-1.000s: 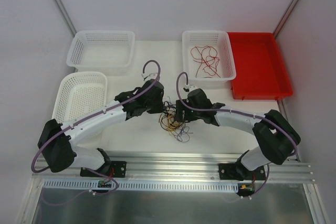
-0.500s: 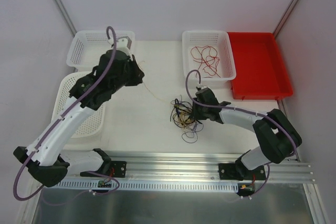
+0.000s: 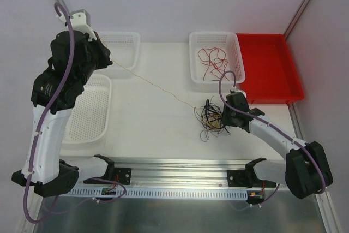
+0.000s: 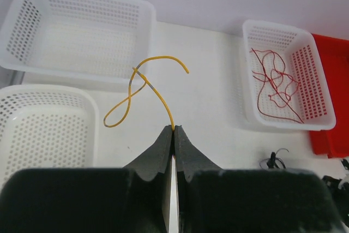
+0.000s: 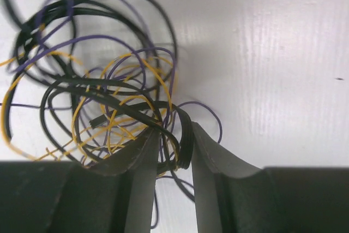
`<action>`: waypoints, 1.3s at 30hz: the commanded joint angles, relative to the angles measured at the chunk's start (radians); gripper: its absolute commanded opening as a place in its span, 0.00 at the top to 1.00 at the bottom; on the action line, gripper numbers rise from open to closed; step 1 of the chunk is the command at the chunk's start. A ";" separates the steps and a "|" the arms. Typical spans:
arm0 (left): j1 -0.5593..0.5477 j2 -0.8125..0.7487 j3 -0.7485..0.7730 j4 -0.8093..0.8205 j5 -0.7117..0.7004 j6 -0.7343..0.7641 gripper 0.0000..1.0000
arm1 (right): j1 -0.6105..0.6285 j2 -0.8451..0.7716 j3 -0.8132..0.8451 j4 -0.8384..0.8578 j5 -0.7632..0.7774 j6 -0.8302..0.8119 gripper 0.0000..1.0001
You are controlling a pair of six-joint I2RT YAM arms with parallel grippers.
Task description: Untangle the cables
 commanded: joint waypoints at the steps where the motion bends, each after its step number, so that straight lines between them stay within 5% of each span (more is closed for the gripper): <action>1: 0.068 0.014 0.136 -0.038 -0.034 0.075 1.00 | -0.032 -0.038 0.000 -0.095 0.057 -0.028 0.68; 13: 0.165 0.051 0.312 -0.104 -0.103 0.146 1.00 | -0.139 -0.084 -0.003 -0.170 0.064 -0.043 0.66; 19: 0.165 0.046 0.231 -0.104 -0.049 0.132 1.00 | -0.144 -0.118 0.009 -0.163 -0.006 -0.057 0.63; 22: 0.171 0.043 0.182 -0.099 -0.057 0.118 1.00 | -0.144 -0.130 0.012 -0.160 -0.052 -0.071 0.57; 32: 0.237 0.083 0.117 -0.062 -0.035 0.092 1.00 | -0.142 -0.220 0.017 -0.198 -0.144 -0.132 0.10; 39: 0.257 0.097 0.169 -0.056 -0.069 0.092 1.00 | -0.142 -0.325 0.051 -0.264 -0.193 -0.148 0.01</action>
